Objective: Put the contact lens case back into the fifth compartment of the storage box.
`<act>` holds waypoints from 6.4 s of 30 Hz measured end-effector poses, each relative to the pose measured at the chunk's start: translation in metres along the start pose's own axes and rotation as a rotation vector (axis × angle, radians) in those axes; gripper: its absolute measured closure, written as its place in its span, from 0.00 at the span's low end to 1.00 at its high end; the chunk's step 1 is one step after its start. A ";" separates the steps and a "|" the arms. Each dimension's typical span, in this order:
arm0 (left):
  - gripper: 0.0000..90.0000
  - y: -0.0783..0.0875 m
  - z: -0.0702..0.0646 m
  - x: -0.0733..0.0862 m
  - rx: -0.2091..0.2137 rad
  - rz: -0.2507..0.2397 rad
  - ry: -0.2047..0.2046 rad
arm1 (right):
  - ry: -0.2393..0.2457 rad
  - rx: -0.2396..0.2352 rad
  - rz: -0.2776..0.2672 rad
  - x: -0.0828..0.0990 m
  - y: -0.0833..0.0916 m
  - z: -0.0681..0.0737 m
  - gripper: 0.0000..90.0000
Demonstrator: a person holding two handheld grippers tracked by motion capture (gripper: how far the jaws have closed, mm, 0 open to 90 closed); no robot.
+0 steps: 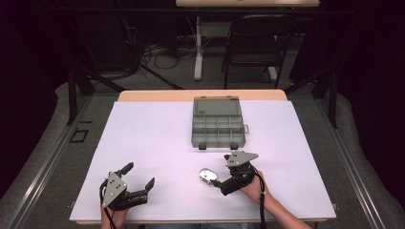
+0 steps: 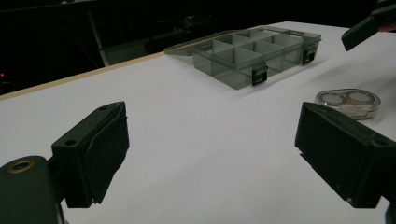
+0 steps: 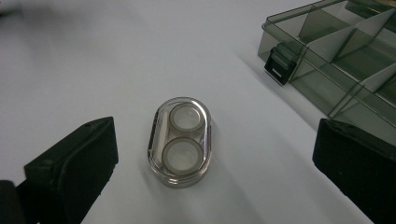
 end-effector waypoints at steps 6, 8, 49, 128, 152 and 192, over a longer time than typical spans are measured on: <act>0.11 0.001 0.000 0.000 -0.004 0.003 0.003 | 0.005 -0.003 0.021 0.001 -0.008 0.003 0.00; 0.11 0.001 0.001 0.000 -0.005 -0.001 0.002 | 0.004 -0.006 0.028 0.001 -0.011 0.004 0.00; 0.11 0.000 -0.001 0.001 0.013 0.009 0.007 | -0.007 0.019 0.134 0.016 -0.033 0.021 0.51; 0.11 -0.004 -0.002 0.001 0.008 0.012 -0.002 | 0.014 0.097 0.039 -0.011 0.002 -0.015 0.55; 0.11 -0.003 -0.003 0.000 -0.001 0.003 0.005 | 0.014 0.107 0.020 -0.026 0.002 -0.025 0.55; 0.11 0.003 0.000 -0.001 -0.019 -0.006 0.001 | 0.047 0.119 0.027 -0.055 -0.018 -0.038 0.55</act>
Point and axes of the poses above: each handheld gripper's, and its own axes: y roughly backward along the jaws, x roughly out of its underside, z roughly to its left, the point moved 7 cm from there along -y, roughly forward along the jaws, and after that the axes turned 4 degrees about -z, right-handed, at the moved point
